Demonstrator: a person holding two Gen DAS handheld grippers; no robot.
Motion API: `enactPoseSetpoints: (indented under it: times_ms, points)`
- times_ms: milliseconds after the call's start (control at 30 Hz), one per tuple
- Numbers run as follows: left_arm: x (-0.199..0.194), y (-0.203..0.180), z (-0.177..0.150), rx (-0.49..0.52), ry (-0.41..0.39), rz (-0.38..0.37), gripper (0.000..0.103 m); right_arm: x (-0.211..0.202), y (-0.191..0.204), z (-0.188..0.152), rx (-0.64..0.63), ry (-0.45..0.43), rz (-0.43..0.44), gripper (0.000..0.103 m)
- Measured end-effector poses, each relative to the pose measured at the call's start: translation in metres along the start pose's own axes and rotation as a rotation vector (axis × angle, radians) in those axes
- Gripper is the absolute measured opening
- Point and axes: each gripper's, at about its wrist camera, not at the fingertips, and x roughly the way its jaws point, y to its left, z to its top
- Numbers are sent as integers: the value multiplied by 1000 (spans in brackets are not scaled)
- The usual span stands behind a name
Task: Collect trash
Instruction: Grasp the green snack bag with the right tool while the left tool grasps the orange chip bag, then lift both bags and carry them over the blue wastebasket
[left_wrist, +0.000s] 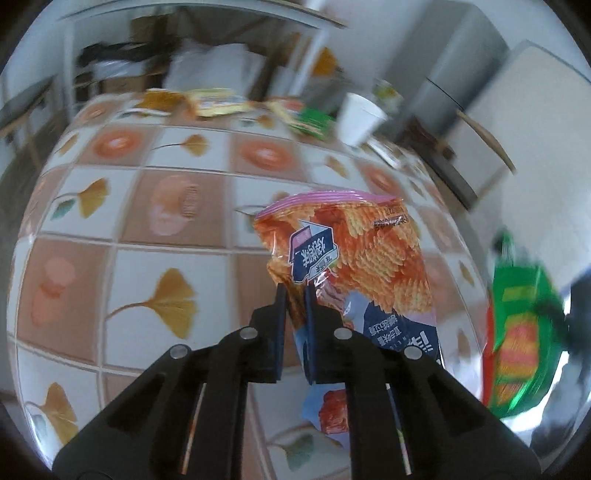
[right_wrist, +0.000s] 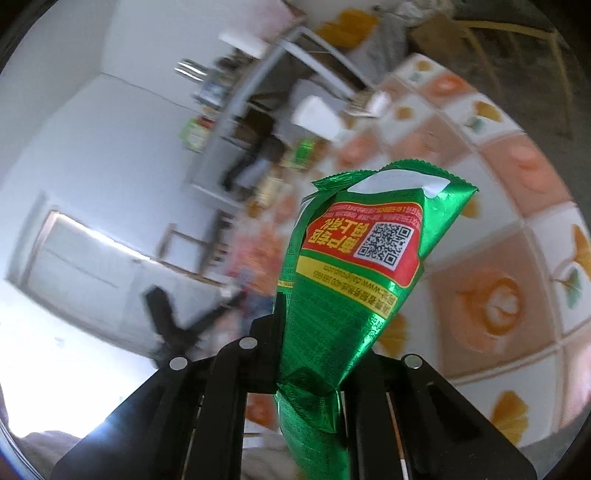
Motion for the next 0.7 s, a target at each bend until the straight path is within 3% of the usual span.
enactPoseSetpoints:
  times_ms: [67,167,267,433,600,700]
  points:
    - [1,-9,-3,32,17,-22,8,4,6,0,-13,6,20,10]
    - [5,-15,-6,13,43,-78,8,25,10,-5,-40,50,-24,10]
    - [8,-14,-9,-52,65,-150,9,57,2,-18,-33,133,-102,10]
    - [11,9,-15,-242,97,-306,14,78,-3,-29,-86,176,-245,10]
    - [18,21,-26,-372,144,-408,36,83,-5,-31,-97,192,-279,10]
    - [18,20,-33,-395,169,-429,48,86,-7,-34,-101,202,-298,10]
